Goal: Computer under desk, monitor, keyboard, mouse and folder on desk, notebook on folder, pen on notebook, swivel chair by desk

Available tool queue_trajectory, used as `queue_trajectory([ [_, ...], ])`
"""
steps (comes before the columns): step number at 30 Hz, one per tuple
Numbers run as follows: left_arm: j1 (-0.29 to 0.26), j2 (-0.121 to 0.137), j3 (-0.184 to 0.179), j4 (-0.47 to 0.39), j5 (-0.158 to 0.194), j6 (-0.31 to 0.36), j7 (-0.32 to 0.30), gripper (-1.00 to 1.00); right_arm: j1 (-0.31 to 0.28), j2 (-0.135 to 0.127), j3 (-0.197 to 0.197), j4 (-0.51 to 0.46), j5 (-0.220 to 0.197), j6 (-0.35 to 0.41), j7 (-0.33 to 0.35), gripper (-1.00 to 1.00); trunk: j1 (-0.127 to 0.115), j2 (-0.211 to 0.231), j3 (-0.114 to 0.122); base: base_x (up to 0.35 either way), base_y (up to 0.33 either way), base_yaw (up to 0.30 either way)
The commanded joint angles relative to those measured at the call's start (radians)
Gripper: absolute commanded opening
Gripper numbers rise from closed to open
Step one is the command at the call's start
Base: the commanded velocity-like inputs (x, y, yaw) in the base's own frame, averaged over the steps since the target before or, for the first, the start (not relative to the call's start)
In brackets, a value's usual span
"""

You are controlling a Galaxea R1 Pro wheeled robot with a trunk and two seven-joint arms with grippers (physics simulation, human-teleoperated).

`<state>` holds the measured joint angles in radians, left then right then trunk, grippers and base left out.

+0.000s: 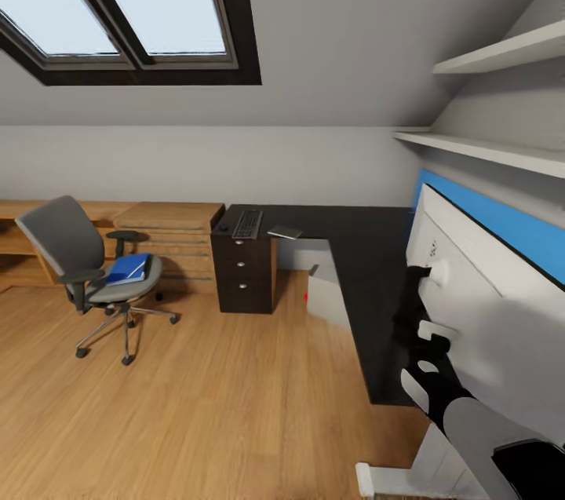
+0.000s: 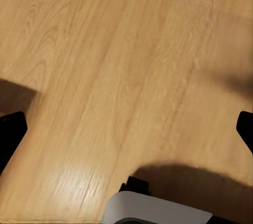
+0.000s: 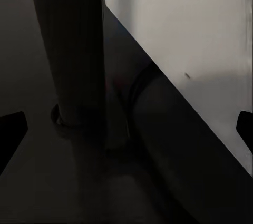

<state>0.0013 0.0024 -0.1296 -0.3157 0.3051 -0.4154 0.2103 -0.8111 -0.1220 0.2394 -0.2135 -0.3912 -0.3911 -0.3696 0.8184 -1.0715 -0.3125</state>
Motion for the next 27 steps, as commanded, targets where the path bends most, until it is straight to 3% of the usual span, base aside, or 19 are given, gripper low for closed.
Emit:
queue_trajectory([
  [1, 0.0, 0.001, -0.008, -0.002, 0.006, -0.002, 0.008, 1.0, -0.001, -0.001, 0.002, 0.0, -0.011, -0.005, -0.006, 1.0, 0.0, -0.001, -0.001, -0.231, -0.122, 0.0],
  [10, 0.0, 0.001, -0.008, -0.001, 0.006, -0.002, 0.009, 1.0, -0.001, 0.0, 0.007, 0.0, -0.011, -0.006, -0.006, 1.0, 0.0, -0.001, -0.001, -0.188, -0.228, 0.0],
  [20, 0.0, 0.002, -0.008, -0.001, 0.006, -0.002, 0.009, 1.0, -0.001, 0.001, 0.008, 0.0, -0.011, -0.007, -0.005, 1.0, 0.0, -0.001, -0.001, 0.1, -0.226, 0.0],
  [27, 0.0, 0.002, -0.008, -0.001, 0.006, -0.002, 0.009, 1.0, -0.001, 0.001, 0.009, 0.0, -0.011, -0.008, -0.005, 1.0, 0.0, -0.001, -0.001, 0.015, -0.06, 0.0],
])
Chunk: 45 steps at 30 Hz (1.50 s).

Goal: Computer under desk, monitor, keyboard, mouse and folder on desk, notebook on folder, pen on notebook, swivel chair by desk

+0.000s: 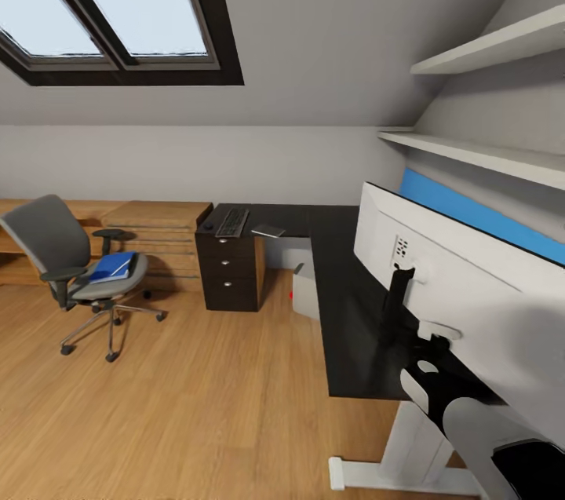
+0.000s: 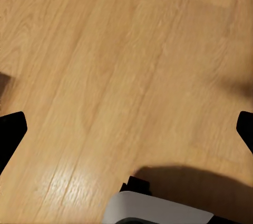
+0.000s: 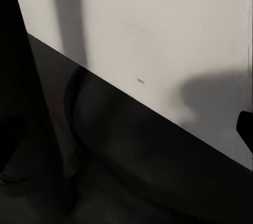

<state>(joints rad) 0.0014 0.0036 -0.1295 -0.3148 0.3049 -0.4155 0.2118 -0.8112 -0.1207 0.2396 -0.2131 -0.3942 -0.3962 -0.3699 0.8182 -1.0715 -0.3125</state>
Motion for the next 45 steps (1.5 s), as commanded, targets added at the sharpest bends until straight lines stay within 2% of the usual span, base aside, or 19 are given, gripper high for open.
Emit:
queue_trajectory([
  [1, 0.0, 0.001, -0.009, -0.002, 0.006, -0.002, 0.008, 1.0, -0.001, -0.001, 0.009, 0.0, -0.008, -0.003, -0.004, 1.0, 0.0, -0.001, -0.001, -0.143, -0.005, 0.0],
  [9, 0.0, 0.001, -0.009, -0.001, 0.005, -0.001, 0.008, 1.0, 0.0, -0.001, 0.009, 0.0, -0.008, -0.003, -0.004, 1.0, 0.0, -0.001, -0.001, -0.212, -0.032, 0.0],
  [17, 0.0, 0.001, -0.009, -0.001, 0.005, -0.002, 0.008, 1.0, 0.0, -0.001, 0.008, 0.0, -0.008, -0.003, -0.006, 1.0, 0.0, -0.001, -0.001, -0.032, -0.027, 0.0],
  [25, 0.0, 0.001, -0.009, -0.001, 0.006, -0.002, 0.008, 1.0, 0.0, -0.001, 0.008, 0.0, -0.008, -0.003, -0.006, 1.0, 0.0, -0.001, -0.001, -0.001, -0.272, 0.0],
  [35, 0.0, 0.001, -0.009, -0.001, 0.006, -0.001, 0.008, 1.0, 0.0, -0.001, 0.008, 0.0, -0.008, -0.003, -0.006, 1.0, 0.0, -0.001, -0.001, 0.0, -0.054, 0.0],
  [45, 0.0, -0.001, -0.009, -0.001, 0.005, -0.001, 0.006, 1.0, -0.001, -0.001, 0.006, 0.0, -0.008, -0.002, -0.006, 1.0, 0.0, -0.001, -0.001, 0.0, -0.291, 0.0],
])
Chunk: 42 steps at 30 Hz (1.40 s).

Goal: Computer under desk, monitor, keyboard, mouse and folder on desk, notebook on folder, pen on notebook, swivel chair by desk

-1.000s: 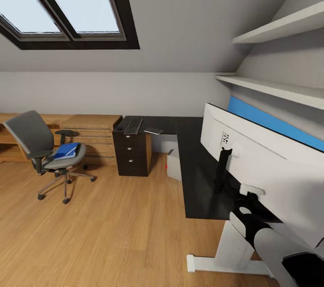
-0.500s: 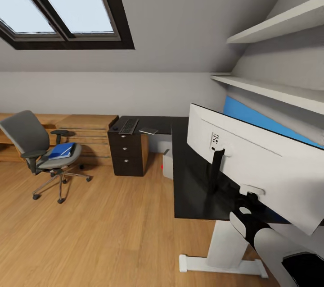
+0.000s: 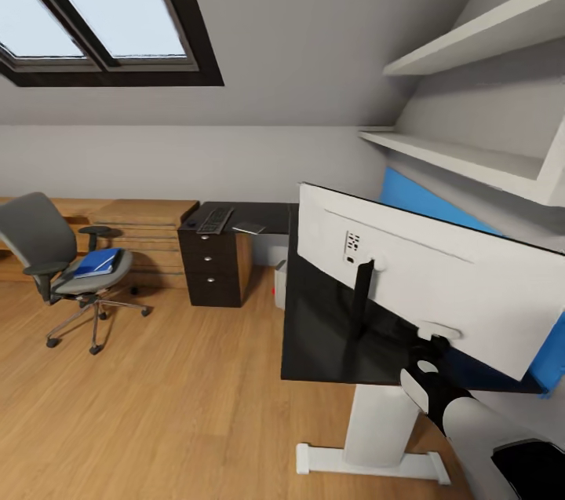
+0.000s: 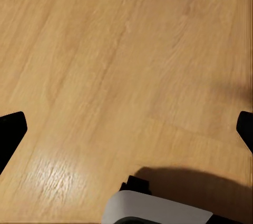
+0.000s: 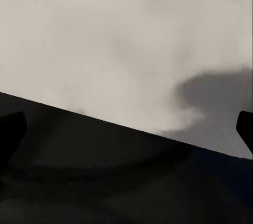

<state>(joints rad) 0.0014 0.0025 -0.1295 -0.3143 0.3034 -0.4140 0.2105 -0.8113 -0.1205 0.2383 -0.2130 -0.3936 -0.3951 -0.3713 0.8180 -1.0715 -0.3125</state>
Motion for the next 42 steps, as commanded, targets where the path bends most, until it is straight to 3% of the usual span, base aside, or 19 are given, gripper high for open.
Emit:
queue_trajectory([
  [1, 0.0, 0.001, -0.009, -0.002, 0.006, -0.002, 0.008, 1.0, 0.0, -0.001, 0.007, 0.0, -0.008, -0.003, -0.005, 1.0, 0.0, -0.001, -0.001, 0.0, -0.252, 0.0],
  [14, 0.0, -0.001, -0.009, 0.0, 0.007, -0.002, 0.008, 1.0, 0.0, -0.001, 0.007, 0.0, -0.008, -0.002, -0.005, 1.0, 0.0, -0.001, -0.001, 0.014, -0.07, 0.0],
  [30, 0.0, -0.001, -0.01, 0.0, 0.008, -0.001, 0.007, 1.0, 0.0, -0.001, 0.007, 0.0, -0.008, -0.004, -0.005, 1.0, 0.0, -0.001, -0.001, 0.277, -0.071, 0.0],
  [42, 0.0, -0.001, -0.009, 0.001, 0.008, -0.002, 0.007, 1.0, 0.0, -0.001, 0.007, 0.0, -0.008, -0.004, -0.005, 1.0, 0.0, -0.001, -0.001, 0.024, -0.02, 0.0],
])
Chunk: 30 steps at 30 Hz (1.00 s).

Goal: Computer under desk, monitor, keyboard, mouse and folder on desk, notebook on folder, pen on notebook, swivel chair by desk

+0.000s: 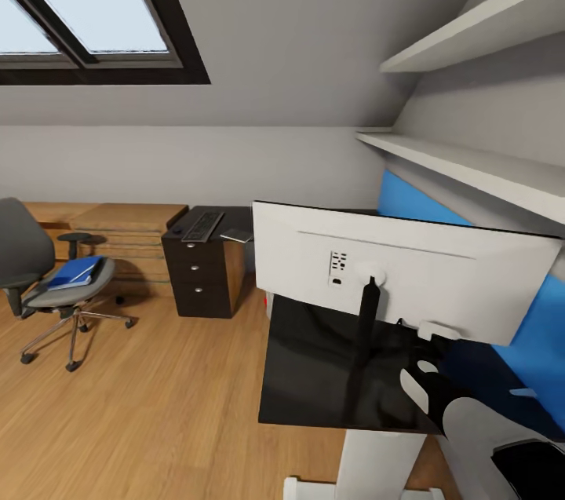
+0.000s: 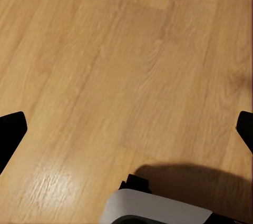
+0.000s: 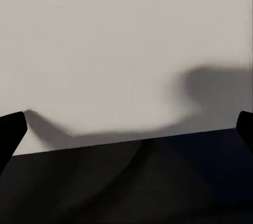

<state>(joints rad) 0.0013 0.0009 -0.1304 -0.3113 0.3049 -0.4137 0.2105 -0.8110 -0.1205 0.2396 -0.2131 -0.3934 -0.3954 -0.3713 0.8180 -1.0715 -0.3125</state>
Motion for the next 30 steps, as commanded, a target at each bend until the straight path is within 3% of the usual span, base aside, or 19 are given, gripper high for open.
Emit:
queue_trajectory([
  [1, 0.0, 0.001, -0.009, -0.002, 0.006, -0.002, 0.007, 1.0, -0.001, -0.001, 0.006, 0.0, -0.009, -0.003, -0.005, 1.0, 0.0, -0.001, -0.001, 0.0, -0.242, 0.0],
  [7, 0.0, 0.001, -0.009, -0.002, 0.006, -0.002, 0.007, 1.0, -0.001, -0.001, 0.006, 0.0, -0.009, -0.003, -0.002, 1.0, 0.0, -0.001, -0.001, 0.0, -0.165, 0.0],
  [24, 0.0, 0.001, -0.008, -0.002, 0.006, -0.002, 0.007, 1.0, -0.001, -0.001, 0.005, -0.002, -0.009, -0.008, -0.005, 1.0, 0.0, -0.001, -0.001, -0.001, -0.009, 0.0],
  [30, 0.0, 0.0, -0.009, -0.002, 0.006, -0.002, 0.007, 1.0, -0.001, 0.0, 0.008, -0.002, -0.008, -0.008, -0.006, 1.0, 0.0, -0.001, 0.0, -0.133, -0.136, 0.0],
])
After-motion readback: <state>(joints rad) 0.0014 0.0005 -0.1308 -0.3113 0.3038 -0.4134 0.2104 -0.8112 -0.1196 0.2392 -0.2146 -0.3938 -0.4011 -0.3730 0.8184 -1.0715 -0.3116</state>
